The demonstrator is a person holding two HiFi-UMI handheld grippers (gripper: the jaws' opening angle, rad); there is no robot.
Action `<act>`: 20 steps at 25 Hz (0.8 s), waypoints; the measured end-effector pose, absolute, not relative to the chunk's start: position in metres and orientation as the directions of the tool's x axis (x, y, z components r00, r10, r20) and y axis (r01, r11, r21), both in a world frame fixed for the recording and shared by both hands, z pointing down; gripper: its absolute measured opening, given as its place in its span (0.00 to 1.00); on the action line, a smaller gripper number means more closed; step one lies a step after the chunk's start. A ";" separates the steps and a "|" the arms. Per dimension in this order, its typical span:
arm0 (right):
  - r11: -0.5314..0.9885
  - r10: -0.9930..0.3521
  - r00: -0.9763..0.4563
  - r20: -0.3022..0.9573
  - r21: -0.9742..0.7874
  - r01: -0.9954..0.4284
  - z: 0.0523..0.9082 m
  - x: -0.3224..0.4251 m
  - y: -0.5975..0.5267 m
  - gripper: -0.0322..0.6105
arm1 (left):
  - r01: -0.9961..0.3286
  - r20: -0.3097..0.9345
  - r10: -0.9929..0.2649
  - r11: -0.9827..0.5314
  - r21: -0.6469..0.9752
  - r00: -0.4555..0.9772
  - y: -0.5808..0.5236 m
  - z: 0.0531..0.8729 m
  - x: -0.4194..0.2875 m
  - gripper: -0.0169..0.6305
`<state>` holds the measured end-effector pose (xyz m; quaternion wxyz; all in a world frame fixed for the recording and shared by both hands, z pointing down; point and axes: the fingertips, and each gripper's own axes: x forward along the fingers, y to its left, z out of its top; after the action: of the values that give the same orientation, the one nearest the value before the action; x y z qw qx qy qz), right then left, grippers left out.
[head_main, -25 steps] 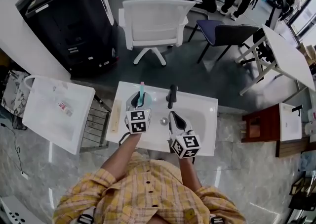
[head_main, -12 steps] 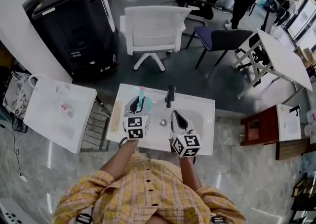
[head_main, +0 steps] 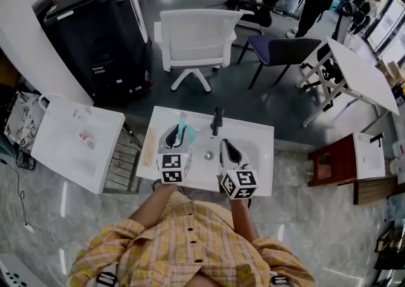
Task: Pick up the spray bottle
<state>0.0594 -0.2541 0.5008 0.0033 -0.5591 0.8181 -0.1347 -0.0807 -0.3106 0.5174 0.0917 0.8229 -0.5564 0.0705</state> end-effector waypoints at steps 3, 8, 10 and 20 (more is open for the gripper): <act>0.335 -0.919 -0.369 0.140 -0.217 -0.917 0.499 0.062 -0.251 0.05 | -0.926 0.204 -0.903 -0.371 0.073 0.378 -0.304 0.513 -0.079 0.15; 0.323 -0.926 -0.355 0.129 -0.213 -0.922 0.495 0.065 -0.253 0.05 | -0.921 0.181 -0.903 -0.384 0.067 0.390 -0.297 0.505 -0.076 0.15; 0.322 -0.928 -0.352 0.126 -0.209 -0.923 0.494 0.066 -0.254 0.05 | -0.919 0.178 -0.901 -0.389 0.067 0.395 -0.295 0.503 -0.075 0.15; 0.313 -0.932 -0.341 0.122 -0.206 -0.927 0.493 0.070 -0.254 0.05 | -0.914 0.173 -0.898 -0.401 0.058 0.404 -0.282 0.503 -0.075 0.15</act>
<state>0.0699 -0.2543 0.4932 0.0097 -0.5738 0.8100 -0.1202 -0.0748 -0.2819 0.5025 0.0716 0.8349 -0.5427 0.0568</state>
